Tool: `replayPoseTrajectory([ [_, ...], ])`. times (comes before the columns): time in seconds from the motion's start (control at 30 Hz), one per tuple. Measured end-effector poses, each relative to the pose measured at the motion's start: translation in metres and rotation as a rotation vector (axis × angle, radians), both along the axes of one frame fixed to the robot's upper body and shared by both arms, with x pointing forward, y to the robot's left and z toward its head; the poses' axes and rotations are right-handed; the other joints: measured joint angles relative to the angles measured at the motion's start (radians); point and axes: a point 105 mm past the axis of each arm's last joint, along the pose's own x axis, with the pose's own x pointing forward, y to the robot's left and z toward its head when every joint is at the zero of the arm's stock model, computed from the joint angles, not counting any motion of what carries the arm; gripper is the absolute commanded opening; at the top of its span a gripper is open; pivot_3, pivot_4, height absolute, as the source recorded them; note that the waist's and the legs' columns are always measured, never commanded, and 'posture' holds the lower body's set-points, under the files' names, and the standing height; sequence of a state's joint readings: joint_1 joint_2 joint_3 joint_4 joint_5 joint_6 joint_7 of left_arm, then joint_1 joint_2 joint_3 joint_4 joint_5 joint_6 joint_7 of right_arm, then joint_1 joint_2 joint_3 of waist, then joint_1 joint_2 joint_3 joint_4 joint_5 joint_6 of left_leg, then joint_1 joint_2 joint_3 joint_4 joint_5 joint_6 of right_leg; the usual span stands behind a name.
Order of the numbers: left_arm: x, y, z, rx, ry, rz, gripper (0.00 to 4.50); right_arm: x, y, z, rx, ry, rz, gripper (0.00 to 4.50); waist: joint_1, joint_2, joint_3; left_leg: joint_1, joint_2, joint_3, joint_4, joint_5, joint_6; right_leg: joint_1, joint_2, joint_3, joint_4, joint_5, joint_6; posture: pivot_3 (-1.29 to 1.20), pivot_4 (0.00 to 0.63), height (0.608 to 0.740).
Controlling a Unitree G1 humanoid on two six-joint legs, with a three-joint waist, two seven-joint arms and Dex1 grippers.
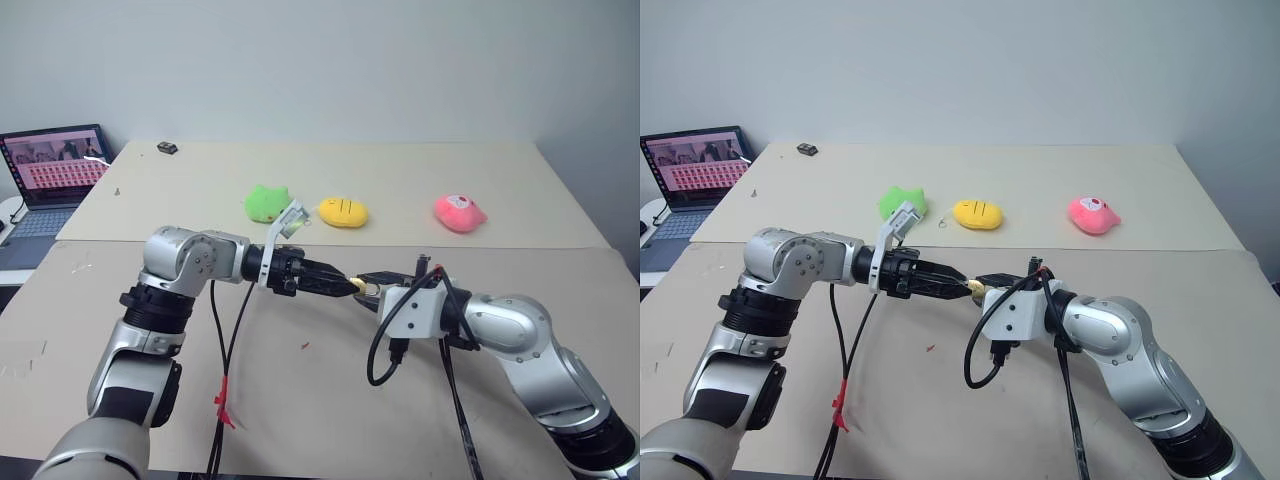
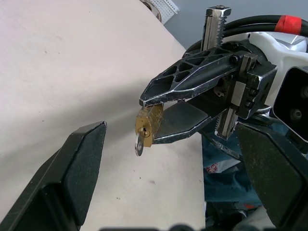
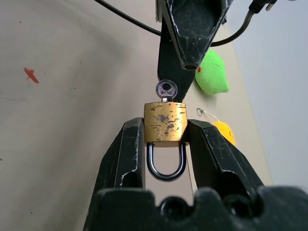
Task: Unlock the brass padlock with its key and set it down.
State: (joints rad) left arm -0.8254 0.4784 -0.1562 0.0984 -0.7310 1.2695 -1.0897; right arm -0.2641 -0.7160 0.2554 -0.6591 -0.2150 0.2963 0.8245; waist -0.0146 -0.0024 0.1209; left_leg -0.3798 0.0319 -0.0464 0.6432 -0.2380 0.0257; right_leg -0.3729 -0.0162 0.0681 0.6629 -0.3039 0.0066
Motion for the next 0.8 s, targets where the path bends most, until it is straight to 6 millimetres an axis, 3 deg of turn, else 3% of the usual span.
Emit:
replayPoseTrajectory([
  [0.8, -0.0019, -0.0033, 0.0, 0.004, 0.006, -0.002, 4.5, 0.0099, 0.0027, 0.0081, 0.013, -0.024, -0.004, 0.93, 0.0, 0.0, 0.0, 0.0, 0.0, -0.002, 0.0, 0.0, 0.0, 0.0, 0.0, -0.001, 0.0, 0.0, 0.0, 0.0, 0.15, 0.66],
])
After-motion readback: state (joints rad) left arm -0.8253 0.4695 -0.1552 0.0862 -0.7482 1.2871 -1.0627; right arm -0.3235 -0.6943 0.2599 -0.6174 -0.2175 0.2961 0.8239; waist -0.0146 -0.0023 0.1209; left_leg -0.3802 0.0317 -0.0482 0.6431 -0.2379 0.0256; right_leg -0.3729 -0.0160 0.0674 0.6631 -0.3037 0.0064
